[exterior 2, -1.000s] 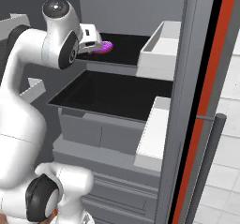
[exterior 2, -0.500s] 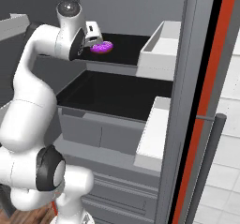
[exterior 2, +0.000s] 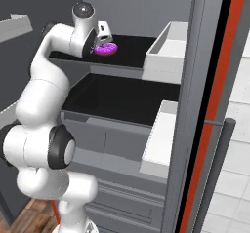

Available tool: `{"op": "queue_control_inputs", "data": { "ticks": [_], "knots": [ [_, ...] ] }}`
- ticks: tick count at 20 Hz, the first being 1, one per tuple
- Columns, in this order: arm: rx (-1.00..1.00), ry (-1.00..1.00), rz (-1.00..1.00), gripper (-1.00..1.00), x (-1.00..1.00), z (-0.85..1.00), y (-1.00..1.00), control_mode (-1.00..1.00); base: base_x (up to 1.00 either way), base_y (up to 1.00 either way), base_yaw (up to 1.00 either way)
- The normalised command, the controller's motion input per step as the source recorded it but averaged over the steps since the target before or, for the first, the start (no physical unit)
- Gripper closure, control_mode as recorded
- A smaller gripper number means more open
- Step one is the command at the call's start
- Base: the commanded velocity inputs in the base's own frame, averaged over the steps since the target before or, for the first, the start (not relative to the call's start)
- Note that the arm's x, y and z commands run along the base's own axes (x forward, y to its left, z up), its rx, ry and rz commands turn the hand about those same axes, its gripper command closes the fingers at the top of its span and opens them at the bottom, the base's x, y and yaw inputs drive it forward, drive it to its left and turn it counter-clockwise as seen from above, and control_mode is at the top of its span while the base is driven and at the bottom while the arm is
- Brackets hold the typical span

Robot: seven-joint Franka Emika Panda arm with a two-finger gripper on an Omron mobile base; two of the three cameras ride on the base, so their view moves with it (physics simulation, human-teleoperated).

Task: Take the donuts from the fridge and place them on the empty tray on the dining counter.

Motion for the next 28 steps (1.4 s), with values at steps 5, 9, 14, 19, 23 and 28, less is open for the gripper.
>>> {"op": "queue_control_inputs", "data": {
  "ticks": [5,9,14,19,23,28],
  "knots": [
    [-0.03,0.05,0.00,-1.00,0.56,-0.30,0.00,-1.00,0.00,0.00,0.00],
    [0.00,0.00,0.01,-1.00,0.66,-0.10,0.00,-1.00,0.00,0.00,0.00],
    [0.00,0.00,0.03,-1.00,0.54,-0.20,0.00,-1.00,0.00,0.00,0.00],
    [-0.06,0.04,0.00,-1.00,0.07,-0.58,-0.09,-1.00,0.00,0.00,0.00],
    [-0.06,0.04,0.00,1.00,0.00,-0.78,0.00,-1.00,0.00,0.00,0.00],
    [-0.01,-0.01,0.00,1.00,-0.03,-0.50,0.00,-1.00,0.00,0.00,0.00]
  ]
}}
